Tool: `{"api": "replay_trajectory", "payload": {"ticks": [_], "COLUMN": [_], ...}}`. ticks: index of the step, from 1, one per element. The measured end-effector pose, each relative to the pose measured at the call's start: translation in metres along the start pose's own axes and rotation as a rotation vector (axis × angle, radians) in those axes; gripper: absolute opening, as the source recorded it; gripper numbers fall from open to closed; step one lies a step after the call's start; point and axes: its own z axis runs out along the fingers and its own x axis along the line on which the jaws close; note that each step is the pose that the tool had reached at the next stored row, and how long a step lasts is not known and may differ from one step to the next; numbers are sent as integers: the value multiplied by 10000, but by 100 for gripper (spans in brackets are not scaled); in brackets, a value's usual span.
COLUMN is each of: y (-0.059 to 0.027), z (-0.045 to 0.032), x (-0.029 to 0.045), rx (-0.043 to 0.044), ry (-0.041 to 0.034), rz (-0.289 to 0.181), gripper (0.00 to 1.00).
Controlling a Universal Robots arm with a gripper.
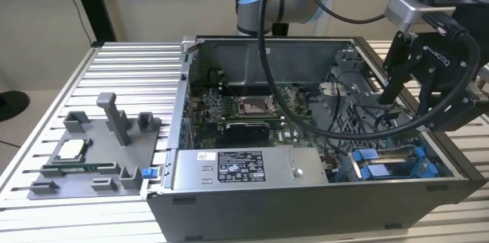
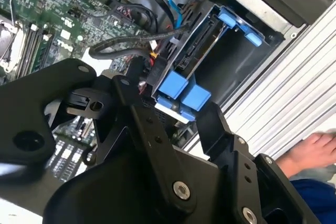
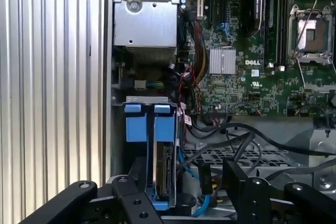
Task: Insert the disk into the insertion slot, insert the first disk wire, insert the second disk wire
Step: 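Insert the first disk wire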
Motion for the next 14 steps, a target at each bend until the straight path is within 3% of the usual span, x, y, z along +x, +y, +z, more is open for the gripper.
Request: {"api": "replay_trajectory", "payload": {"ticks": [4,8,14], "y": [0,-1,-2], "z": [18,56,69], "x": [-1,-5,-5], "rx": [309,466,518], "ry": [54,74,74], "rz": [-234,-311,-316], "gripper": [100,100,100]}}
